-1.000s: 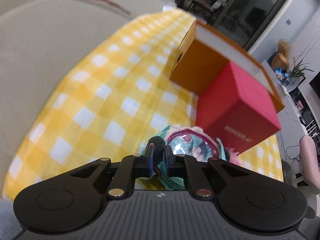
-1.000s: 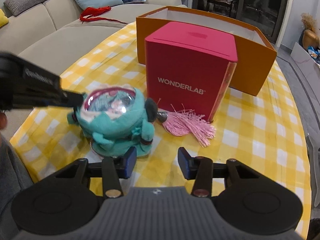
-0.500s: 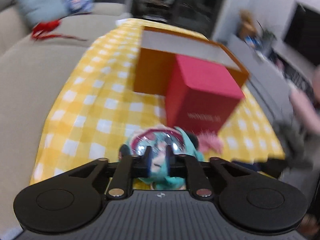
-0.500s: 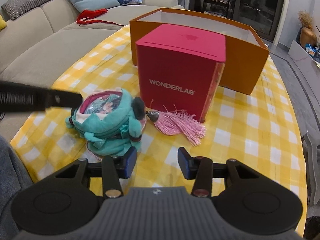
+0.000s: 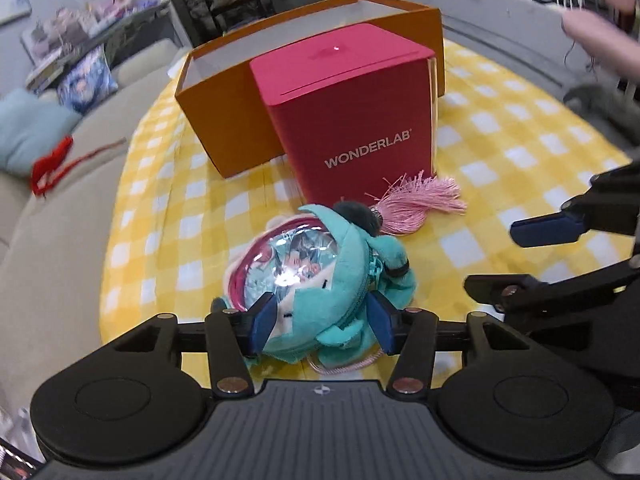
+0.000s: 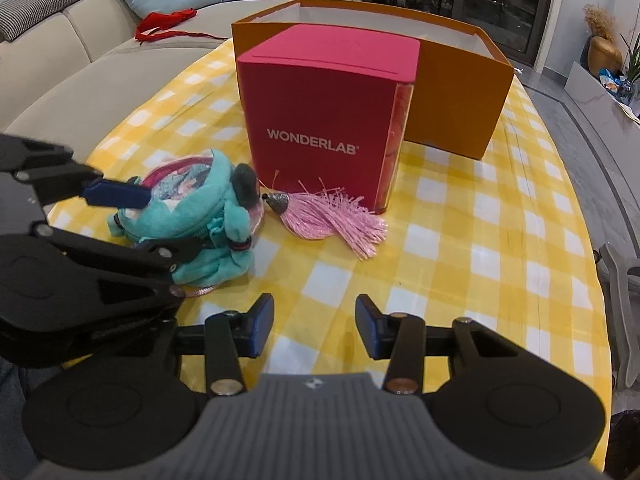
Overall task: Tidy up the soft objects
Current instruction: 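Grasp the teal plush with the clear dome using the left tool, then grasp the pink tasselled pouch with the right tool while the left tool holds the plush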
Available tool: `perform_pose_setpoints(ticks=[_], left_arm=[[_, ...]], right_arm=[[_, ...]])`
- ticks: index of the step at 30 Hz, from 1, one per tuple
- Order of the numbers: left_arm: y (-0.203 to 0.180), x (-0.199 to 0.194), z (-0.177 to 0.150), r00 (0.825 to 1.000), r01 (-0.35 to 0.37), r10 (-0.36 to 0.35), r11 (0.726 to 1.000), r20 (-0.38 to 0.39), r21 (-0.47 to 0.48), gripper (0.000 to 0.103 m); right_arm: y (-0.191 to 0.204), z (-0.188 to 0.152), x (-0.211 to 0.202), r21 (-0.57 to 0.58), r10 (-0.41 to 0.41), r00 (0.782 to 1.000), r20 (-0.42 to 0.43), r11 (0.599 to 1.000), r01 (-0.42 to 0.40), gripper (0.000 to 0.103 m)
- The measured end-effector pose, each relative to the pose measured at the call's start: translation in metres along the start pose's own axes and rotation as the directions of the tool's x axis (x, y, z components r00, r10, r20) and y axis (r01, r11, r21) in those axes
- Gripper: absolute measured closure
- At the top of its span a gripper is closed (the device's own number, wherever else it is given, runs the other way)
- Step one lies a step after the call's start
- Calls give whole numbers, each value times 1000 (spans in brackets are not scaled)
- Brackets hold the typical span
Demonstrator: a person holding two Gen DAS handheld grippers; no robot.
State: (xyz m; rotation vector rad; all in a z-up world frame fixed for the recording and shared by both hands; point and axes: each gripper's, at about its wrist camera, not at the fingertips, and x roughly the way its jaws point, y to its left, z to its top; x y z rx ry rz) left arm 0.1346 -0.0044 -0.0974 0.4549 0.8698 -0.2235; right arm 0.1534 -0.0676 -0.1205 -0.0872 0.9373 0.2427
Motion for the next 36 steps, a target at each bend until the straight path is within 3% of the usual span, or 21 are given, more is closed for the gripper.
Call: perform_pose_setpoints(ticks=[1, 4, 7, 11, 15, 17, 19, 21, 25, 27, 30, 33, 36], left_arm=[[-1, 0, 1, 1000, 0, 0, 1000, 8, 10, 56], [6, 0, 1, 999, 44, -43, 998, 19, -36, 77], [15, -14, 2, 997, 22, -17, 997, 73, -73, 87], [47, -38, 1, 992, 76, -47, 960, 113, -270, 90], [74, -53, 1, 992, 35, 16, 922, 129, -386, 91], [87, -54, 2, 995, -3, 45, 909, 92, -417, 91], [99, -47, 2, 998, -24, 49, 880, 40, -475, 91], [111, -39, -2, 999, -34, 41, 843, 1, -536, 91], [121, -21, -17, 1000, -14, 9, 774, -11, -633, 90], [123, -17, -20, 1000, -1, 4, 763, 3, -646, 90], [120, -13, -20, 1000, -2, 14, 775, 14, -632, 90], [122, -11, -27, 999, 37, -10, 748, 45, -663, 90], [120, -9, -27, 998, 42, -8, 753, 54, -657, 90]], right_arm=[[0, -1, 1, 0, 0, 1000, -3, 1000, 0, 58], [0, -3, 2, 1, 3, 1000, -11, 1000, -3, 58], [1, -3, -1, -9, 0, 1000, 2, 1000, 0, 58], [1, 0, -6, -1, 12, 1000, 21, 1000, -12, 58], [4, 6, -9, -3, 49, 998, 41, 999, -49, 58], [10, 10, -8, -21, 69, 997, 46, 997, -68, 58], [17, 14, -6, -48, 93, 994, 49, 995, -91, 57], [24, 18, -2, -73, 104, 993, 53, 992, -100, 53], [33, 28, 10, -51, 105, 993, 58, 994, -102, 33], [35, 33, 19, -14, 109, 993, 45, 994, -108, 33], [43, 38, 30, 26, 77, 996, 41, 997, -78, 33], [49, 42, 37, 58, 78, 996, 45, 995, -81, 33], [54, 44, 47, 78, 80, 996, 35, 993, -83, 33]])
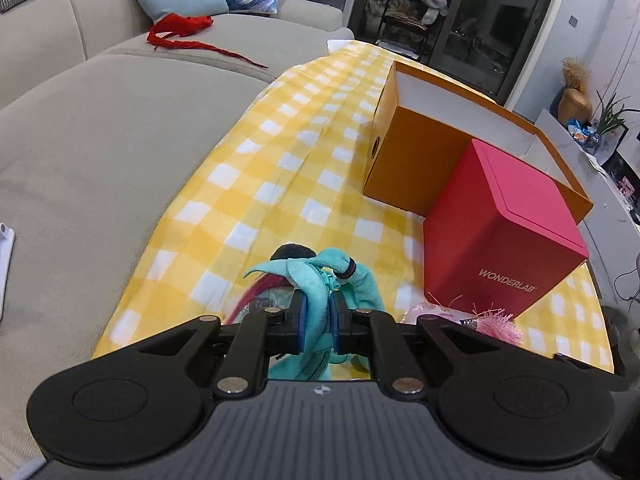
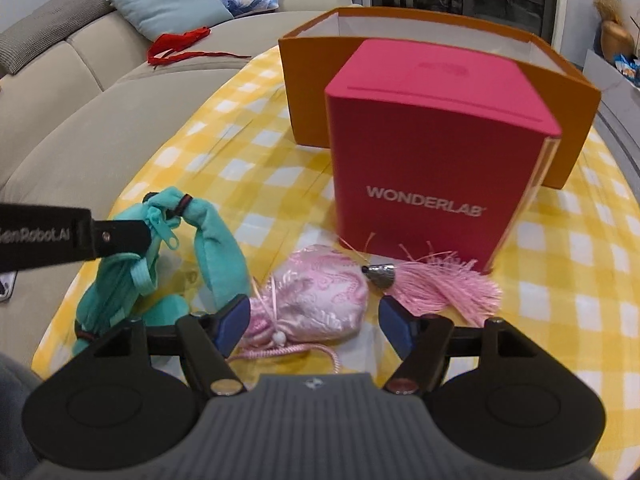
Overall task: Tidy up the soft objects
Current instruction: 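Grasp the pink tasselled pouch with the right tool while the left tool holds the plush, then carry the teal plush and pink pouch up over the orange box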
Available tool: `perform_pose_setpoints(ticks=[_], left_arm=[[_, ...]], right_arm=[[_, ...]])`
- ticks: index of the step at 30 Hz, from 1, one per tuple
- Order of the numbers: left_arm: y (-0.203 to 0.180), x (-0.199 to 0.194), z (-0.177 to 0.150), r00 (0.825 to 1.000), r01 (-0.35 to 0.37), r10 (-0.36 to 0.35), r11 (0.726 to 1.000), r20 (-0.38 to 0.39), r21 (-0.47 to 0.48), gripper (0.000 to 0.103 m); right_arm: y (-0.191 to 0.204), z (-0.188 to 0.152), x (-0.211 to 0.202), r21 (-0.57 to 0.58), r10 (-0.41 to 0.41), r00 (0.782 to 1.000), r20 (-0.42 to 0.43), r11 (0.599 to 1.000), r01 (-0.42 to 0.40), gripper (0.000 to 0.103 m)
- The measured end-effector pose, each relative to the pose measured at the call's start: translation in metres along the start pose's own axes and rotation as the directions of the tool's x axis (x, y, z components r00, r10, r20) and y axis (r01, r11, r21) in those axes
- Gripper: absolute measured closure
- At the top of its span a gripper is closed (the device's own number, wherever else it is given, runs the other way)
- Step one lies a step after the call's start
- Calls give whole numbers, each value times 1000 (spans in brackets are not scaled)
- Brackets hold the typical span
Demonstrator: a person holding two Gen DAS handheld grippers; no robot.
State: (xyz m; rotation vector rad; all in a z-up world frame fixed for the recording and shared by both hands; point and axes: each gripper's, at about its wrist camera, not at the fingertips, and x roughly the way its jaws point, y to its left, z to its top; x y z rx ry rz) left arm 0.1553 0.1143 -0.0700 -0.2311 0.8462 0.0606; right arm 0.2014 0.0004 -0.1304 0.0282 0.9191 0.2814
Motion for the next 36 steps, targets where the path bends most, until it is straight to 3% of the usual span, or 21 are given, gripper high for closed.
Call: perform_pose_setpoints(ticks=[4, 17, 26, 36], left_arm=[[-2, 6, -1, 1000, 12, -12, 1000, -10, 9, 90], [-7, 9, -4, 1000, 10, -9, 999, -18, 38, 90], [-12, 1, -5, 1000, 1, 0, 998, -17, 69, 91], [-31, -30, -11, 998, 55, -54, 990, -9, 126, 92]], right_arm=[[1, 2, 10, 35, 5, 1000, -26, 999, -4, 35], [5, 1, 1, -82, 37, 999, -18, 996, -38, 74], [-1, -3, -30, -96, 45, 999, -2, 994, -45, 75], [-33, -22, -90, -82, 4, 999, 34, 997, -2, 75]])
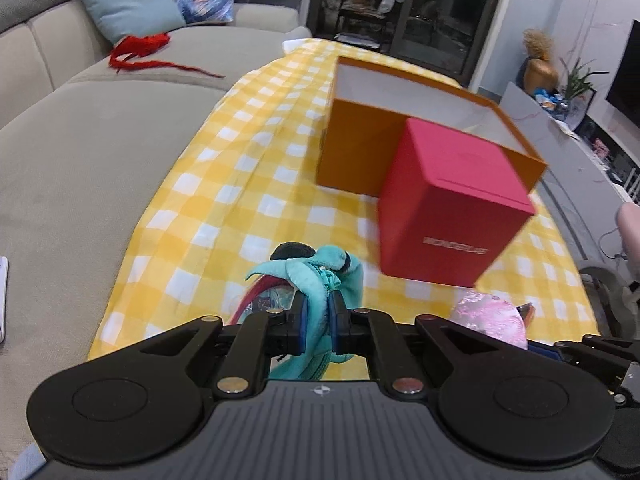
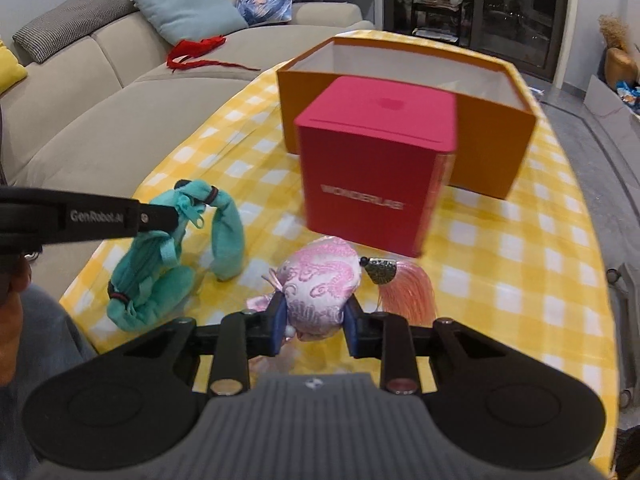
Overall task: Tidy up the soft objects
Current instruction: 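Carry the teal plush and pink pouch up over the orange box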
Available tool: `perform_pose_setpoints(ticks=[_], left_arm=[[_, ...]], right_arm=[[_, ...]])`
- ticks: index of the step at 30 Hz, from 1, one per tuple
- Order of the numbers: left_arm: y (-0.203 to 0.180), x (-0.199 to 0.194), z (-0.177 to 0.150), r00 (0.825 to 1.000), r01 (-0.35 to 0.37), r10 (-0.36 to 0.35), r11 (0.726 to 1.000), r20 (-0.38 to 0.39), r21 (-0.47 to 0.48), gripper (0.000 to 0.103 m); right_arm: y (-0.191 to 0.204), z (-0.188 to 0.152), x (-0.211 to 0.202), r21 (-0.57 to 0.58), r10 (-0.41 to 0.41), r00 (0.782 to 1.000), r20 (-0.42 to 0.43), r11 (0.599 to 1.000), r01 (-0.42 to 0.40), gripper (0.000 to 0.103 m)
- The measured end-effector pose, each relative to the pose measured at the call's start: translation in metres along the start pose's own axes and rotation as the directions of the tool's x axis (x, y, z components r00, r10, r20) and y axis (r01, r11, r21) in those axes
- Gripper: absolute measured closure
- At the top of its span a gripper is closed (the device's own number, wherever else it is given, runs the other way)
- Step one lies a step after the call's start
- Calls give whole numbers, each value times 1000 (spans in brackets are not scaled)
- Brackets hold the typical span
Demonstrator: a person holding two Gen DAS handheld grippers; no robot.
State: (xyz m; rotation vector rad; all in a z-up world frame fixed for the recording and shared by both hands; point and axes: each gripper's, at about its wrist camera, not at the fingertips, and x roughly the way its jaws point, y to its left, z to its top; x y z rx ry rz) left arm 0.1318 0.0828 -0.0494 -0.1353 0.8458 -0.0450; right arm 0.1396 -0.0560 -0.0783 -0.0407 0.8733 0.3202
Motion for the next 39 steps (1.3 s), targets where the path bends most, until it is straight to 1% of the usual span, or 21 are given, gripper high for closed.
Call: perform_pose_setpoints(ticks=[4, 6, 9, 12, 15, 21, 25, 30, 34, 39], left_arm=[[-12, -15, -4, 1000, 30, -30, 999, 3, 27, 92], [-17, -22, -7, 999, 53, -53, 998, -6, 23, 92], [-28, -32, -10, 997, 81, -80, 995, -6, 54, 92], [-40, -46, -10, 995, 101, -102, 991, 4, 86, 92], [-48, -59, -5, 993, 114, -118, 987, 27, 110, 92], [-61, -80, 12, 987, 132, -144, 981, 74, 145, 92], [-67, -88, 28, 982, 135, -155, 976, 109, 171, 92], [-71, -93, 51, 975, 136, -165, 972, 147, 192, 92], [-73, -93, 70, 970, 137, -173, 970, 169, 202, 92], [-76, -90, 97, 962, 133, -178, 967, 207, 216, 92]], right_arm=[[-12, -9, -24, 9, -14, 1000, 14, 1000, 13, 75], [-16, -12, -33, 19, -25, 1000, 16, 1000, 25, 75], [-21, -15, -47, 29, -52, 999, 14, 998, 52, 75], [-27, -15, -62, 45, -67, 997, 27, 997, 66, 75], [-31, -14, -80, 45, -88, 994, 59, 995, 85, 75], [-39, -5, -106, 39, -101, 988, 117, 995, 97, 75], [-44, 4, -115, 28, -114, 983, 141, 993, 111, 75], [-46, 19, -118, 5, -127, 977, 169, 992, 128, 75], [-49, 36, -118, -14, -129, 973, 193, 991, 134, 75], [-59, 70, -117, -46, -103, 969, 224, 992, 116, 75]])
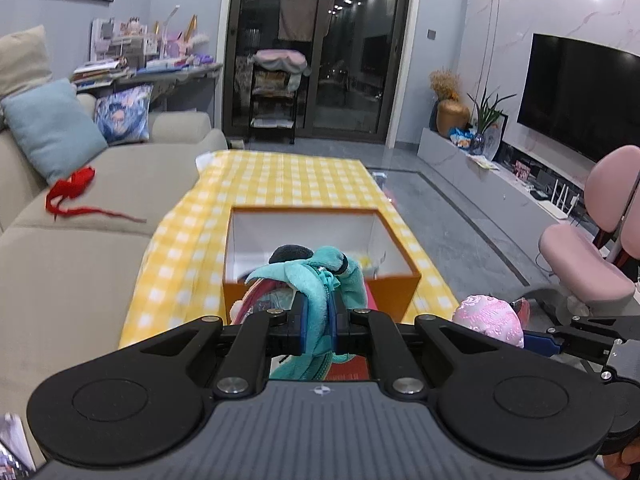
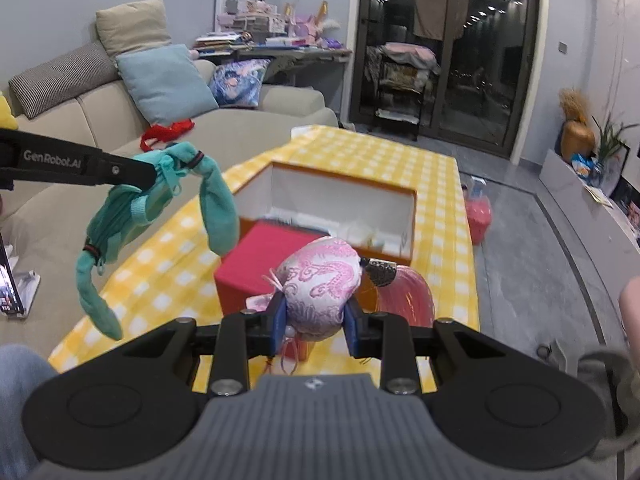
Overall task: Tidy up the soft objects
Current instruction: 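Carry the teal plush and pink pouch up over the orange box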
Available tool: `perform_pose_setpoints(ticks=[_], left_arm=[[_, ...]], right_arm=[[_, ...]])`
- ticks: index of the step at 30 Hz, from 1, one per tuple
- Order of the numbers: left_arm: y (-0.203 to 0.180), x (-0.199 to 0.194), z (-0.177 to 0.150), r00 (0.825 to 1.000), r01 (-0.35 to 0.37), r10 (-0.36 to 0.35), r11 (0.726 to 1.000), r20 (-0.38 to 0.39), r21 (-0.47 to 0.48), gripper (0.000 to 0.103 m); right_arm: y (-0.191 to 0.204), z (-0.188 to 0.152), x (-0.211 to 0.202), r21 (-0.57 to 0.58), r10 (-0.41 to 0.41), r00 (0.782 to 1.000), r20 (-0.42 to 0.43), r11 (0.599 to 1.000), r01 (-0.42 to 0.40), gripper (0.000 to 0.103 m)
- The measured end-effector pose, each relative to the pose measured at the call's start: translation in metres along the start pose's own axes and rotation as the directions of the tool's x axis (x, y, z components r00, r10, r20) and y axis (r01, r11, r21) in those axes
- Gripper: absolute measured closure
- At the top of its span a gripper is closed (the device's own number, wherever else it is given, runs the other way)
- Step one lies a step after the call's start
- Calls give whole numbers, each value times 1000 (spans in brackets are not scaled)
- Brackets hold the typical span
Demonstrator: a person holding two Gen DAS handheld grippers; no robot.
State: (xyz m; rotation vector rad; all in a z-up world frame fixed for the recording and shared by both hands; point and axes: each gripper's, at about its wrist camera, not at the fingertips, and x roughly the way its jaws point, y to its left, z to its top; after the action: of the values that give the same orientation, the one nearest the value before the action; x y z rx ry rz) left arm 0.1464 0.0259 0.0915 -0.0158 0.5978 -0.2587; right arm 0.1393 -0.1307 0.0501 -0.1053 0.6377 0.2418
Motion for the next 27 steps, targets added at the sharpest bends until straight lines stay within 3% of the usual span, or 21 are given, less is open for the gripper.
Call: perform_pose_setpoints(ticks=[16, 27], left_arm=[[-3, 78, 87, 992, -22, 13, 997, 122, 68, 92], [21, 179, 101, 999, 1, -1, 1000, 47, 0, 92]], right_arm=[[-27, 128, 89, -96, 25, 996, 80, 995, -17, 75], [-44, 148, 210, -151, -4, 1000, -21, 989, 0, 74]])
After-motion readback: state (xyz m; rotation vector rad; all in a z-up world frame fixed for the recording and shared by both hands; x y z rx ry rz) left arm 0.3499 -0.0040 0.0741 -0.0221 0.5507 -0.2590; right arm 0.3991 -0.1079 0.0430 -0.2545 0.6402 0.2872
